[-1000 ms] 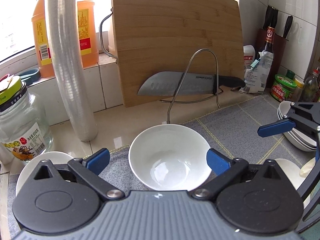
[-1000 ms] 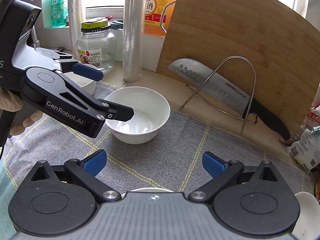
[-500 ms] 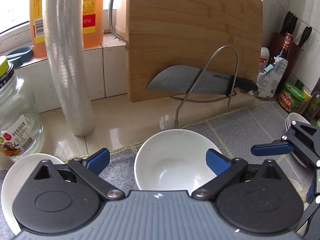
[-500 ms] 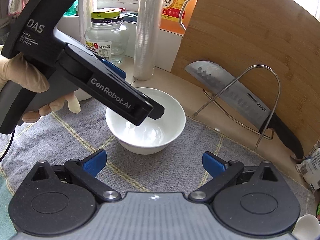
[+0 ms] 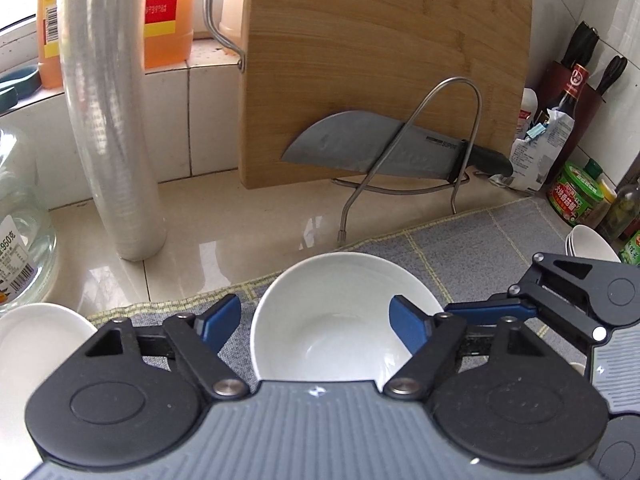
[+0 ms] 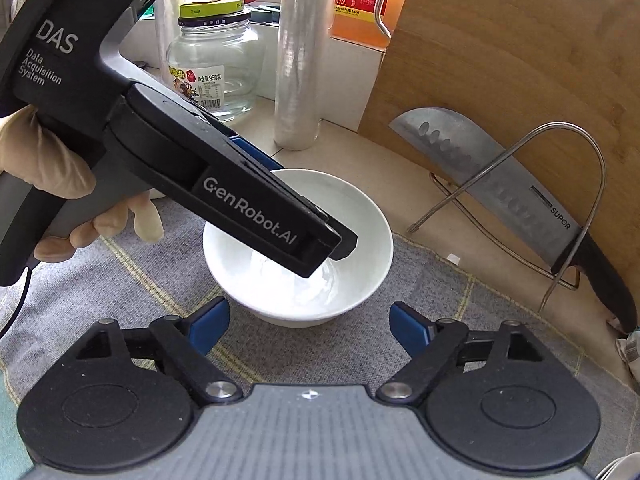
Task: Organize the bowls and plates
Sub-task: 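Carry the second bowl with the left tool into the bowl held by the right tool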
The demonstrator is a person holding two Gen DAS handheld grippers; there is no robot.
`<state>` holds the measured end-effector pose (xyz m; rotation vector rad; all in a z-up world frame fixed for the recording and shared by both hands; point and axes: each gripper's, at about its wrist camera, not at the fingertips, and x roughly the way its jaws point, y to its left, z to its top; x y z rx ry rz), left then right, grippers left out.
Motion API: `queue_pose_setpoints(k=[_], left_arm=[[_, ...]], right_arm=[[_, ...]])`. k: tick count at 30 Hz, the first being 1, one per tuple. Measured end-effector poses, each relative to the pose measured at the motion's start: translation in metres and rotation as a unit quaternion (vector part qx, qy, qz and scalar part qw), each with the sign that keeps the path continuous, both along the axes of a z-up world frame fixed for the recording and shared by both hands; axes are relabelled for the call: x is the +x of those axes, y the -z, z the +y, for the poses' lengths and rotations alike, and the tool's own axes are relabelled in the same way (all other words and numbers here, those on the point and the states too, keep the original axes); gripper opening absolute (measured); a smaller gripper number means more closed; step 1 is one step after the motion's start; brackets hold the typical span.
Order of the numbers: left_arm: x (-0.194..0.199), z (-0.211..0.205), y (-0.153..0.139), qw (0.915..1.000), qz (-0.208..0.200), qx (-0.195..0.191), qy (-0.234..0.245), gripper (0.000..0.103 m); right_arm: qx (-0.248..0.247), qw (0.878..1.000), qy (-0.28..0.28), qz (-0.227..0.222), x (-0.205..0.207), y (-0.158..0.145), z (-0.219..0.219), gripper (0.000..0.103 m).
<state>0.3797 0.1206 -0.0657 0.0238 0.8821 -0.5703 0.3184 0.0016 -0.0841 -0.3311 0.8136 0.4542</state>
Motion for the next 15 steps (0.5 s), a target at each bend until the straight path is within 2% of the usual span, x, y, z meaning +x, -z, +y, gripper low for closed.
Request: queue_pose_setpoints(k=[4, 6, 12, 15], left_arm=[[0.0012, -0.0007, -0.0003, 1.0000, 0.001, -0.001, 0.005, 0.078], [0.0025, 0.0009, 0.0002, 0.9999, 0.005, -0.005, 0.008, 0.073], [0.0036, 0.0013, 0.0021, 0.9997, 0.011, -0.012, 0.019, 0.067], [0.0042, 0.0003, 0.0023, 0.9997, 0.011, -0.013, 0.019, 0.067]], right_arm=[[0.002, 1.000, -0.003, 0.004, 0.0044, 0.0028, 0.0010, 0.084], [0.006, 1.000, -0.004, 0.006, 0.0064, 0.0039, 0.0010, 0.084], [0.009, 1.000, -0.006, 0.006, 0.0084, 0.0053, 0.0013, 0.082], [0.010, 1.000, -0.007, 0.006, 0.0100, 0.0060, 0.0013, 0.082]])
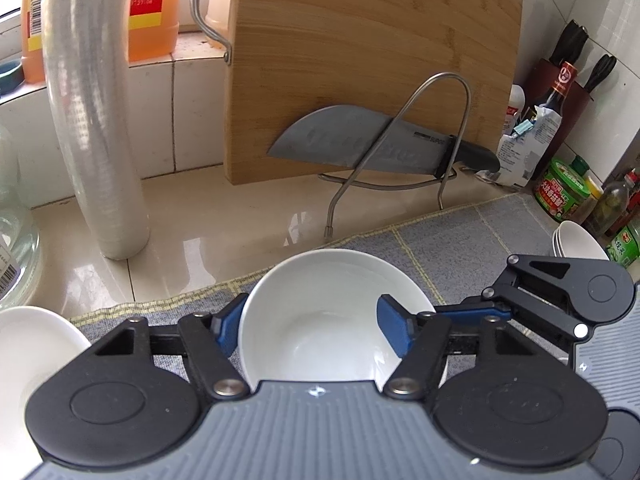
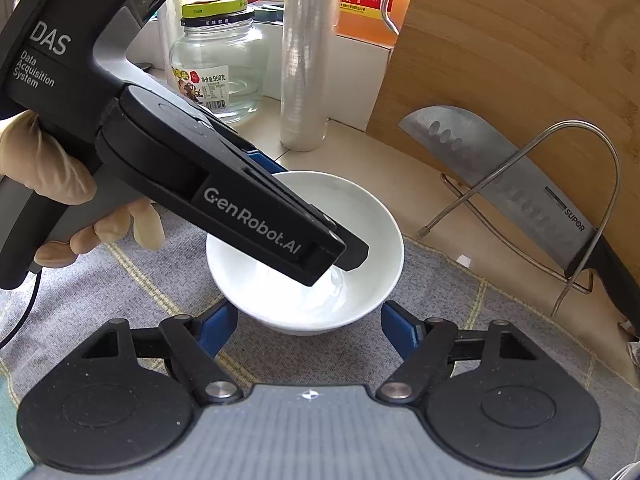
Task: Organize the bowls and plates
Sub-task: 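Carry the second bowl with the left tool into the bowl held by the right tool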
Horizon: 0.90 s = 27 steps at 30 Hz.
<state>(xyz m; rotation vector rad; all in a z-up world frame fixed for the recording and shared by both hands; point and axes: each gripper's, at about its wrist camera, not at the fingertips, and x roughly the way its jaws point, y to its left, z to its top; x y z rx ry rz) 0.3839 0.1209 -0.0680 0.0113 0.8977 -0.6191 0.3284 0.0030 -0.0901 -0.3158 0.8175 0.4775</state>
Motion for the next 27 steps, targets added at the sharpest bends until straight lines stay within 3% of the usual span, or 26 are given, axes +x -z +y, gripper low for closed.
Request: queue_pose_setpoints(k=[16, 27], left_arm=[[-0.008, 0.000, -0.007, 0.9999, -0.008, -0.005, 0.008, 0.067], [-0.039, -0.005, -0.029, 0.9996, -0.020, -0.007, 0.016, 0.067]], right_arm=[[-0.006, 1.000, -0.006, -0.004, -0.010, -0.007, 0.001, 0.080], [0.000, 1.000, -0.012, -0.010, -0.040, -0.028, -0.013, 0.080]])
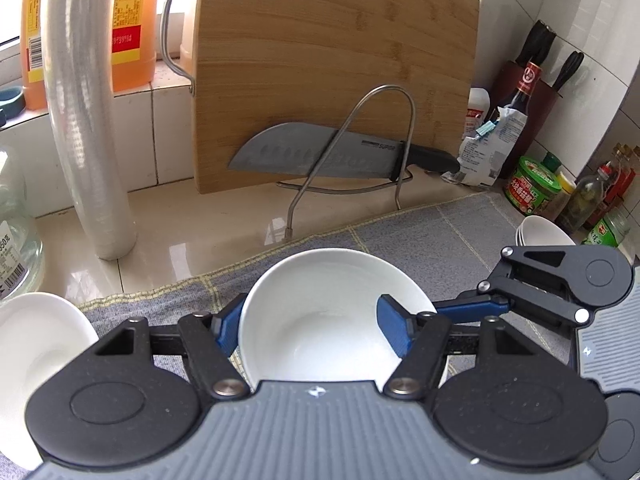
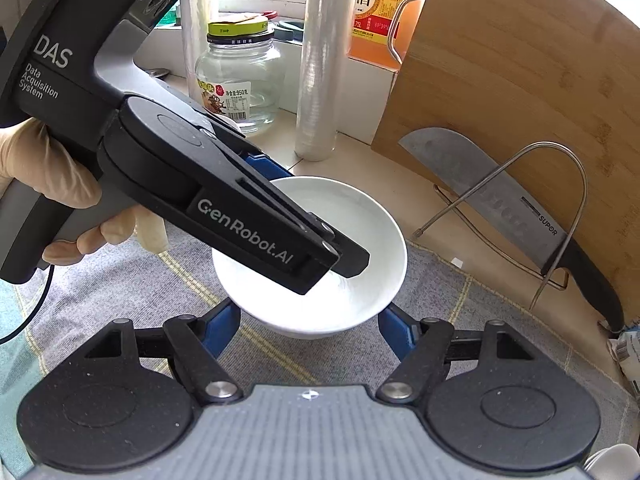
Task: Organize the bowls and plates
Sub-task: 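Carry the second bowl with the left tool into the bowl held by the right tool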
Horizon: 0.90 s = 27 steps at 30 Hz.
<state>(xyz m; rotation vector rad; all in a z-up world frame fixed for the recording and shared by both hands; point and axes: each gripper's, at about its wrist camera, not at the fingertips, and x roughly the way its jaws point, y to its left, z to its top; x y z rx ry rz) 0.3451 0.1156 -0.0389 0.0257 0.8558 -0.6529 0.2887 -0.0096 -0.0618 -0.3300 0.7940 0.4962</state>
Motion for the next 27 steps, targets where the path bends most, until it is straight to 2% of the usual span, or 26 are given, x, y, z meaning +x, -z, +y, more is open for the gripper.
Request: queue_pose_setpoints(k=[13, 27], left_arm=[[-0.044, -0.017, -0.031, 0.9995, -0.026, 0.000, 0.017, 0.067], [-0.075, -0.052, -0.039, 0.9978, -0.034, -0.008, 0.056, 0.067]], right_arm=[[0.012, 1.000, 0.011, -0.022, -0.049, -0.024, -0.019, 0.080], [0.005, 0.998, 0.051, -0.029, -0.087, -0.029, -0.049, 0.080]])
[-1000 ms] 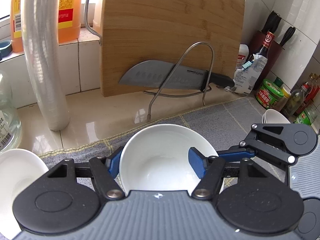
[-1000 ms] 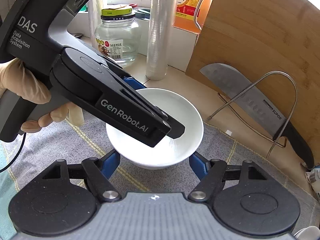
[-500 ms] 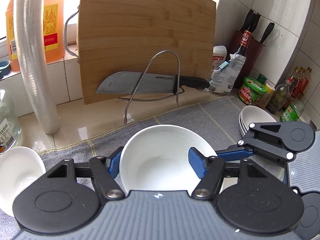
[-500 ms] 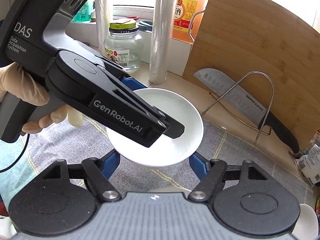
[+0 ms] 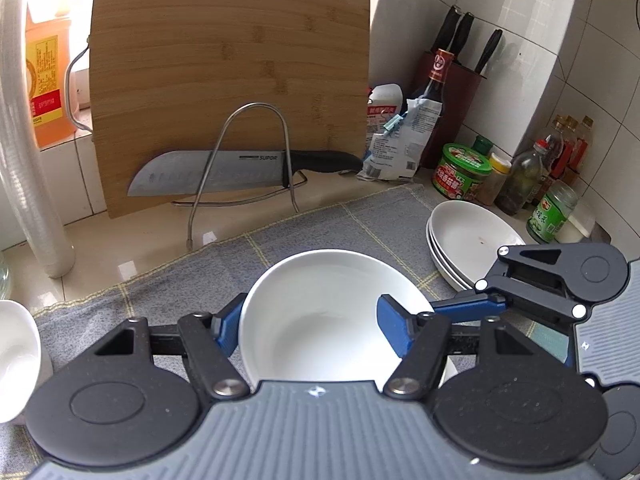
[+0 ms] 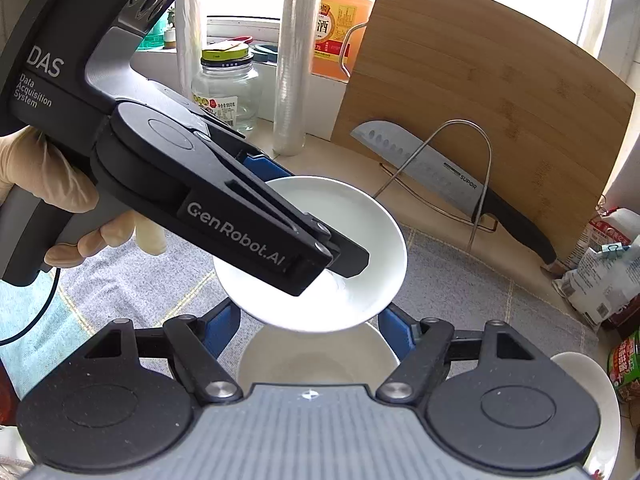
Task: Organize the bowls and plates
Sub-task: 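Carry the second bowl with the left tool into the bowl held by the right tool, then open the left tool to leave its bowl nested in the right tool's bowl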
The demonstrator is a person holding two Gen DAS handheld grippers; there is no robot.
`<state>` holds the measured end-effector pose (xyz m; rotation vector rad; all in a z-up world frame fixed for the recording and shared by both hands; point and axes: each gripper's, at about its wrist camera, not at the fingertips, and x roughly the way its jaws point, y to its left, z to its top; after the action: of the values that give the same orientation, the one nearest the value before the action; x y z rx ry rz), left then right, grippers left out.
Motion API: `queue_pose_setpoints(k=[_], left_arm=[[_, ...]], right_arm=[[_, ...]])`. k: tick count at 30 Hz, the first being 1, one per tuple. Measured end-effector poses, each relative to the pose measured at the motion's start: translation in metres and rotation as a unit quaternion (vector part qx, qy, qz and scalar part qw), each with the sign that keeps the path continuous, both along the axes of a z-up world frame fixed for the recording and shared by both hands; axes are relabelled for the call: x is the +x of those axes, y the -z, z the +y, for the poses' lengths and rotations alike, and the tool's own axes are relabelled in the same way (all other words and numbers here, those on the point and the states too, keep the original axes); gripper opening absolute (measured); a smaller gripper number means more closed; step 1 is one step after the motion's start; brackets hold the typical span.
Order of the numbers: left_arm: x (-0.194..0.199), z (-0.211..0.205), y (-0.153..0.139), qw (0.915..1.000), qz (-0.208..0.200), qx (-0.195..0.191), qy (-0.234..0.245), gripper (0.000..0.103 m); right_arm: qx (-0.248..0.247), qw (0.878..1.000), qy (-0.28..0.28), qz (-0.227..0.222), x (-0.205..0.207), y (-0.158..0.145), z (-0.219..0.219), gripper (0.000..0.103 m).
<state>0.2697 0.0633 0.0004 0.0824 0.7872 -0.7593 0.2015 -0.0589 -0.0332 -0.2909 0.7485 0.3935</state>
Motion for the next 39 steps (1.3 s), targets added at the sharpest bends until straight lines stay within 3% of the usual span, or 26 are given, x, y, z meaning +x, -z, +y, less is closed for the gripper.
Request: queue_pose_setpoints(k=[17, 39], left_arm=[[-0.019, -0.029, 0.015, 0.9987, 0.020, 0.013, 0.044, 0.067], [-0.029, -0.039, 0.033, 0.9971, 0.029, 0.024, 0.066, 0.067]], right_arm=[[0.002, 0.999, 0.037, 0.024, -0.026, 0.008, -0.021, 0.080], [0.010, 0.997, 0.045, 0.066, -0.026, 0.021, -0.028, 0.080]])
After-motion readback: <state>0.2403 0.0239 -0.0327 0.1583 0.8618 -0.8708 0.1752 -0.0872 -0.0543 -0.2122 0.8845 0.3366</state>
